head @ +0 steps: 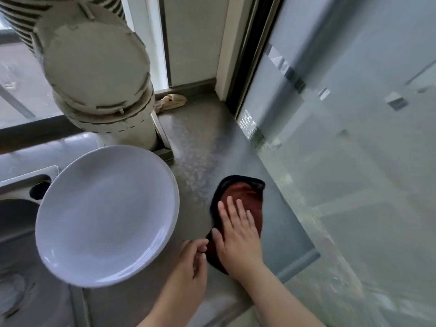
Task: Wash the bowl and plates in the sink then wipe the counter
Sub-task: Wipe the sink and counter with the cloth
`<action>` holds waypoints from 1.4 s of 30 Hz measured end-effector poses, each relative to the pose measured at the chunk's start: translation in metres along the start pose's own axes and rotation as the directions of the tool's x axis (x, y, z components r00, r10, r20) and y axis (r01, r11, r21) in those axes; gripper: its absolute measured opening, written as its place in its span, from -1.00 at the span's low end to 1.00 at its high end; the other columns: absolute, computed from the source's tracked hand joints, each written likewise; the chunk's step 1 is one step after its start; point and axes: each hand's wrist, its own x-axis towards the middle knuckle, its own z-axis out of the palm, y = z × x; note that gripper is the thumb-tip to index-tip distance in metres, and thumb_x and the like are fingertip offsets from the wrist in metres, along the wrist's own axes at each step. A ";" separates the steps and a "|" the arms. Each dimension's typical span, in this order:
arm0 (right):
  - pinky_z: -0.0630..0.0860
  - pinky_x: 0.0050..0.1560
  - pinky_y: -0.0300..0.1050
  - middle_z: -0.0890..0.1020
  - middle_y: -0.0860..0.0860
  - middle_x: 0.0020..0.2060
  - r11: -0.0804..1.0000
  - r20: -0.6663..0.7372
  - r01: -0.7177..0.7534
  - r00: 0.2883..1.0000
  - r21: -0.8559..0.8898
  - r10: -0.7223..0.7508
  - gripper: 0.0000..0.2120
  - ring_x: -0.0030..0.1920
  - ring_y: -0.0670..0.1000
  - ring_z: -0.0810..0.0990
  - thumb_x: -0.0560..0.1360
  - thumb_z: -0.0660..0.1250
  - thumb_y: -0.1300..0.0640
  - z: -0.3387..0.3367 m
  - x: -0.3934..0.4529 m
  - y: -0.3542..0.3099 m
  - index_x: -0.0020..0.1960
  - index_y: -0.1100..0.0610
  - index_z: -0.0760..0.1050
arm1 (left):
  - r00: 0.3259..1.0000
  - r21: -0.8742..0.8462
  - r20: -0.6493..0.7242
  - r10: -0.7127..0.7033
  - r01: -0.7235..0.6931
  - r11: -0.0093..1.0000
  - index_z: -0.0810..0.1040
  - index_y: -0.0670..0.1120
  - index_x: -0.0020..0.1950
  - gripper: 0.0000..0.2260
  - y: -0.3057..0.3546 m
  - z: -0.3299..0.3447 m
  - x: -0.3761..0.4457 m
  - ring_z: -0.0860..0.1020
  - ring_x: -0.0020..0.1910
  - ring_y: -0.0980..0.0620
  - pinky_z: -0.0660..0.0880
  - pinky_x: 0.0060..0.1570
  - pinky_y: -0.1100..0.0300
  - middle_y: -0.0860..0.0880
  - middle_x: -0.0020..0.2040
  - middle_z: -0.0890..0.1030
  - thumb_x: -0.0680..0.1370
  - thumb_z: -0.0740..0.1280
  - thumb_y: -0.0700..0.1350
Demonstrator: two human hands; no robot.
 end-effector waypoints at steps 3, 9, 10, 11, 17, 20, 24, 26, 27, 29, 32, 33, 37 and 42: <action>-0.07 0.45 -0.06 0.09 -0.06 0.52 0.970 0.057 0.239 0.970 -0.038 -0.236 -0.42 0.52 -0.01 0.06 0.56 -0.03 -0.24 -0.008 -0.001 0.015 0.53 -0.07 0.09 | 0.998 0.015 0.060 0.001 -0.002 1.000 0.49 0.12 0.00 -0.72 0.009 -0.003 -0.002 0.45 0.00 0.39 0.32 -0.06 0.59 0.16 -0.04 0.53 0.54 0.26 -0.29; -0.32 0.47 -0.10 -0.33 -0.11 0.48 0.934 0.024 -0.356 0.934 0.018 0.355 -0.28 0.51 -0.06 -0.31 0.41 -0.34 -0.35 -0.013 -0.043 0.099 0.51 -0.12 -0.29 | 0.997 -0.036 0.078 0.012 -0.009 0.999 0.52 0.01 0.03 -0.78 0.010 -0.006 -0.015 0.48 -0.01 0.39 0.31 -0.04 0.61 0.13 -0.03 0.54 0.54 0.26 -0.31; -0.30 0.48 -0.08 -0.30 -0.06 0.50 0.902 0.026 -0.429 0.903 0.044 0.428 -0.28 0.51 -0.04 -0.30 0.42 -0.33 -0.34 -0.007 -0.053 0.091 0.51 -0.07 -0.31 | 0.998 -0.047 0.067 0.013 -0.010 0.999 0.52 0.01 0.03 -0.77 0.010 -0.008 -0.017 0.48 -0.02 0.40 0.31 -0.06 0.62 0.15 -0.04 0.54 0.54 0.26 -0.32; -0.27 0.49 -0.05 -0.21 0.01 0.53 0.882 -0.002 -0.468 0.883 0.050 0.468 -0.28 0.52 -0.01 -0.26 0.44 -0.29 -0.32 -0.001 -0.062 0.076 0.51 -0.01 -0.29 | 0.998 -0.054 0.053 0.021 -0.018 0.998 0.52 0.01 0.02 -0.76 0.011 -0.010 -0.018 0.48 -0.03 0.42 0.31 -0.07 0.62 0.16 -0.05 0.55 0.53 0.27 -0.33; 0.09 0.40 0.03 0.24 0.07 0.49 0.990 0.018 0.082 0.996 0.115 -0.084 -0.32 0.51 0.08 0.13 0.48 0.11 -0.22 0.026 -0.105 -0.052 0.53 0.03 0.14 | 1.000 0.015 0.006 0.028 -0.028 0.999 0.54 0.02 0.06 -0.76 0.002 -0.028 -0.024 0.51 -0.09 0.41 0.30 -0.11 0.64 0.24 -0.08 0.54 0.52 0.29 -0.30; 0.04 0.46 -0.03 0.14 -0.02 0.52 0.959 0.022 0.279 0.960 0.051 -0.280 -0.36 0.52 0.01 0.11 0.53 0.06 -0.29 0.020 -0.099 -0.034 0.54 -0.08 0.08 | 1.000 0.045 -0.011 -0.027 0.028 0.999 0.56 0.01 0.10 -0.78 -0.009 -0.040 -0.030 0.53 -0.12 0.33 0.31 -0.11 0.63 0.18 -0.08 0.59 0.54 0.28 -0.25; -0.31 0.47 -0.13 -0.13 -0.10 0.54 0.997 0.042 0.048 0.998 -0.068 -0.045 -0.31 0.52 -0.09 -0.24 0.46 -0.19 -0.41 0.004 -0.052 0.019 0.53 -0.18 -0.16 | 0.989 0.019 -0.106 -0.103 0.105 0.994 0.58 0.01 0.05 -0.80 -0.028 -0.062 -0.043 0.57 -0.14 0.25 0.40 -0.04 0.52 0.14 -0.12 0.62 0.54 0.29 -0.26; -0.40 0.43 -0.12 -0.27 -0.09 0.52 0.994 0.080 -0.112 0.990 -0.012 0.113 -0.26 0.47 -0.10 -0.38 0.39 -0.35 -0.40 0.000 -0.034 0.010 0.51 -0.16 -0.30 | 0.976 -0.022 -0.151 -0.157 0.156 0.988 0.56 0.08 -0.08 -0.77 -0.041 -0.078 -0.049 0.60 -0.13 0.14 0.51 0.00 0.23 0.13 -0.13 0.64 0.53 0.30 -0.28; -0.38 0.44 -0.09 -0.28 -0.07 0.52 0.990 0.080 -0.143 0.987 0.012 0.142 -0.24 0.47 -0.08 -0.38 0.38 -0.38 -0.38 0.003 -0.031 -0.005 0.51 -0.12 -0.31 | 0.967 -0.031 -0.173 -0.188 0.186 0.982 0.54 0.11 -0.15 -0.73 -0.047 -0.087 -0.054 0.61 -0.14 0.09 0.51 -0.03 0.17 0.11 -0.16 0.63 0.52 0.30 -0.29; -0.30 0.47 -0.05 -0.16 0.00 0.54 0.998 0.058 -0.057 0.997 0.038 0.055 -0.23 0.51 0.00 -0.26 0.43 -0.34 -0.39 0.014 -0.038 -0.044 0.54 -0.02 -0.22 | 0.942 -0.060 -0.224 -0.251 0.244 0.968 0.53 0.09 -0.24 -0.71 -0.058 -0.106 -0.061 0.59 -0.20 0.07 0.48 -0.12 0.21 0.08 -0.24 0.62 0.52 0.29 -0.31; -0.24 0.47 -0.05 -0.10 0.01 0.53 0.986 0.101 0.150 0.982 0.074 -0.157 -0.24 0.52 0.03 -0.17 0.48 -0.16 -0.36 0.021 -0.060 -0.090 0.54 0.04 -0.12 | 0.874 -0.186 -0.298 -0.383 0.340 0.922 0.55 0.00 -0.21 -0.76 -0.073 -0.134 -0.066 0.57 -0.25 0.02 0.44 -0.21 0.26 0.00 -0.30 0.61 0.53 0.24 -0.31; -0.29 0.48 -0.09 -0.19 -0.04 0.51 0.978 0.098 0.183 0.976 0.101 -0.193 -0.24 0.51 -0.01 -0.26 0.46 -0.12 -0.34 0.018 -0.060 -0.092 0.53 0.01 -0.18 | 0.844 -0.258 -0.328 -0.424 0.352 0.900 0.56 -0.01 -0.19 -0.76 -0.077 -0.143 -0.064 0.57 -0.26 -0.03 0.47 -0.20 0.19 -0.03 -0.29 0.62 0.55 0.23 -0.29; 0.14 0.44 -0.15 0.35 -0.10 0.40 0.768 0.093 -0.073 0.995 0.637 0.017 -0.59 0.45 -0.06 0.23 0.52 0.14 0.03 -0.032 -0.043 -0.079 0.36 -0.03 0.40 | 0.771 -0.467 -0.363 -0.523 0.335 0.818 0.50 -0.05 -0.11 -0.81 -0.070 -0.179 -0.045 0.52 -0.29 -0.06 0.47 -0.24 0.09 -0.11 -0.22 0.58 0.62 0.15 -0.22; 0.38 -0.39 -0.16 0.63 0.04 -0.22 0.437 0.373 -0.408 0.913 0.802 0.167 -0.72 -0.36 -0.01 0.55 0.60 0.08 -0.10 -0.099 0.005 -0.100 0.04 0.02 0.49 | 0.828 -0.407 -0.263 -0.496 0.370 0.835 0.51 -0.05 0.00 -0.87 -0.051 -0.195 -0.021 0.55 -0.19 -0.04 0.51 -0.14 0.03 -0.08 -0.11 0.60 0.62 0.17 -0.11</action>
